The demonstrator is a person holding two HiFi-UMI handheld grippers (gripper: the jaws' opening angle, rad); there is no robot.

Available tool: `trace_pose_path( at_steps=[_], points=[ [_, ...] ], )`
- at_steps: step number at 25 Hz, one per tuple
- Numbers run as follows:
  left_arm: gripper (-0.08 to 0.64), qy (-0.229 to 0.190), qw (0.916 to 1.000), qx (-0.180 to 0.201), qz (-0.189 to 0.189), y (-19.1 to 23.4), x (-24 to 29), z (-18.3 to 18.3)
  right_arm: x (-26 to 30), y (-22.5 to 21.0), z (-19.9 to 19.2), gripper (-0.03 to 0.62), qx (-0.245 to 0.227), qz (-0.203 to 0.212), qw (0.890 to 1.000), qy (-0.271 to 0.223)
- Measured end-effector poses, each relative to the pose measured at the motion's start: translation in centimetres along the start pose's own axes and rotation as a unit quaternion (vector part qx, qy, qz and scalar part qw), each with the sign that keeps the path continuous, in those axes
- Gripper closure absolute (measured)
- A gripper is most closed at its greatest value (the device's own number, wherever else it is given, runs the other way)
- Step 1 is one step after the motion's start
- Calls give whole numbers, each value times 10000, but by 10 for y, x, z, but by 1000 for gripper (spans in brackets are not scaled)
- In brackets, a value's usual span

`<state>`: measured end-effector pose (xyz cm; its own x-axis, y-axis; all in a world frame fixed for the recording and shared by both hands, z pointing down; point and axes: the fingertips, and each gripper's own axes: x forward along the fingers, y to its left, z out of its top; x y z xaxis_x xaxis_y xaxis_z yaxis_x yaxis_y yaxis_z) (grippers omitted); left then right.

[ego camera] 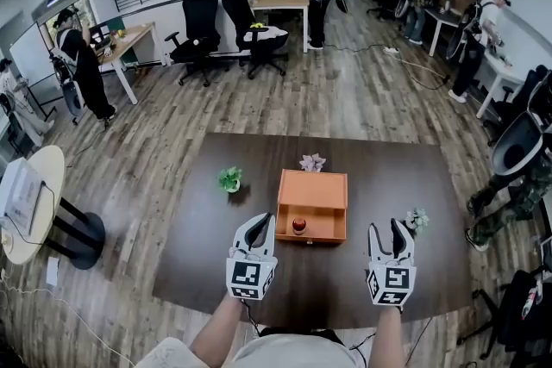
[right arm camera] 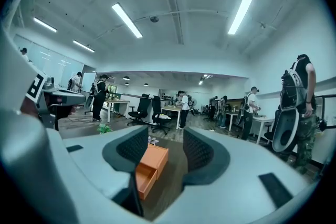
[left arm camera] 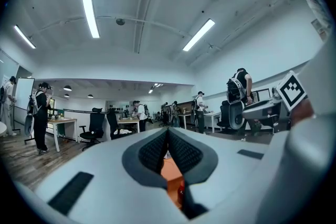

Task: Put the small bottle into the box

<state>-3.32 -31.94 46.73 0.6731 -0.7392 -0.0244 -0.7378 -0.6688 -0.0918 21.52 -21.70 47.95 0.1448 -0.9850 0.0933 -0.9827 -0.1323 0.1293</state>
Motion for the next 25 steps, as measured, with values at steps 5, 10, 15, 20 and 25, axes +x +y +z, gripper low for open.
trace_pose_path(
  at_steps=[5,10,15,20,25],
  points=[
    [557,6,10000,7,13,2,-2,1,-1,2,0,380,31,5,10000,1],
    [557,21,10000,-11,22,2,-4,-1,-1,5,2,388,58,48,10000,-34],
    [557,40,10000,-21,5,0,-5,-6,-3,3,6,433,82,-68,9999,-136],
    [557,41,10000,-58,-5,0,-4,-6,-3,2,9,499,136,-114,9997,-165],
    [557,70,9999,-60,-45,-3,-4,-10,-4,2,11,589,154,-157,9996,-194]
  ],
)
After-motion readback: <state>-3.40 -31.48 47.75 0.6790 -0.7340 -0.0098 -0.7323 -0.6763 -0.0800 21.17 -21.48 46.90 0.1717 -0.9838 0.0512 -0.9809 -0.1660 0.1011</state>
